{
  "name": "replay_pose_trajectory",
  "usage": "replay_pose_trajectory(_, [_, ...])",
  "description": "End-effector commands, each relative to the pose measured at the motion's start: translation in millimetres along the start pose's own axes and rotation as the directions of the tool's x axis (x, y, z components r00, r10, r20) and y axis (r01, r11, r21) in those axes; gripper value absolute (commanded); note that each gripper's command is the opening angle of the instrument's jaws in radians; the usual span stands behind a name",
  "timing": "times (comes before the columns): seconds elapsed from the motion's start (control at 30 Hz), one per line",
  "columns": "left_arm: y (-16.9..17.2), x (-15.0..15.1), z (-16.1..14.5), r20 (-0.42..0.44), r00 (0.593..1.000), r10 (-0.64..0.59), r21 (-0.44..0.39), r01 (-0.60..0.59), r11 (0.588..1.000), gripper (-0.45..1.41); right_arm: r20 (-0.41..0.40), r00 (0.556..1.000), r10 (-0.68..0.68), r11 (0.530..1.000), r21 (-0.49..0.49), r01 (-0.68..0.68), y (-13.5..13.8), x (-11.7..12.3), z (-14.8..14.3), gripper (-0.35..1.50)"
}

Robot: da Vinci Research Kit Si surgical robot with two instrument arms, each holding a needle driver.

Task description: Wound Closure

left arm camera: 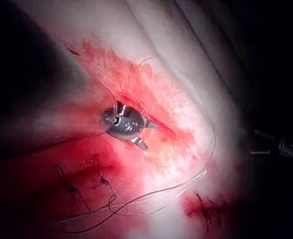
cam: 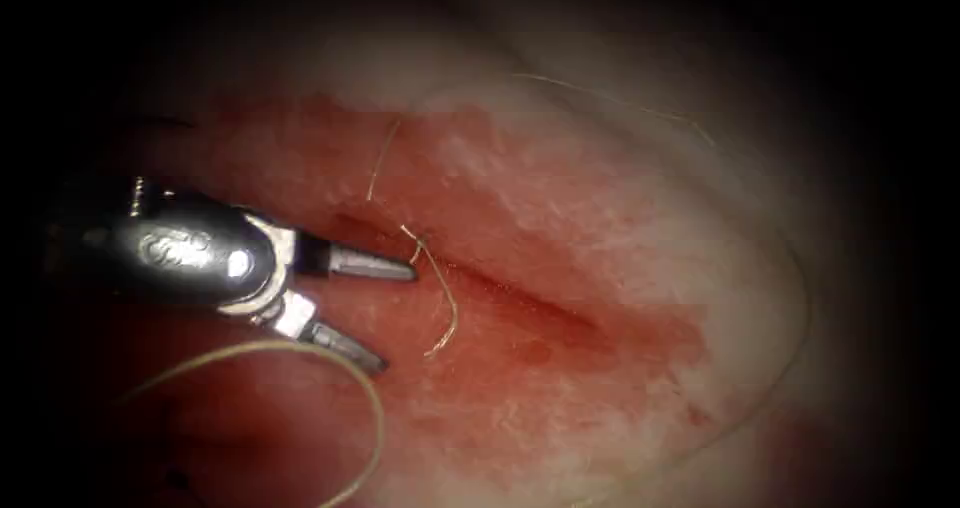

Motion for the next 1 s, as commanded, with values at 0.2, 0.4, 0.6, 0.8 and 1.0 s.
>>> replay_pose_trajectory(0.2, [0.1,0.0,1.9,0.111,0.977,0.183,0.073,-0.192,0.979,0.43,-0.267,0.961,0.069,0.997,0.046,-0.059,-1.1,5.9,1.1,1.4])
replay_pose_trajectory(0.4, [1.0,-0.5,3.6,0.147,0.965,0.216,0.097,-0.231,0.968,0.42,-0.373,0.923,0.092,0.996,0.044,-0.081,-1.7,9.3,1.7,1.41])
replay_pose_trajectory(0.6, [1.3,-1.9,5.4,0.176,0.956,0.235,0.116,-0.257,0.959,0.42,-0.466,0.877,0.119,0.993,0.045,-0.111,-2.2,12.3,3.2,1.43])
replay_pose_trajectory(0.8, [0.9,-2.4,6.5,0.169,0.952,0.254,0.107,-0.274,0.956,0.35,-0.487,0.865,0.116,0.993,0.035,-0.114,-2.9,13.0,4.8,1.45])
replay_pose_trajectory(1.0, [0.4,-1.7,6.8,0.125,0.954,0.271,0.127,-0.286,0.95,0.34,-0.49,0.865,0.109,0.994,0.026,-0.11,-2.7,12.4,5.8,1.45])
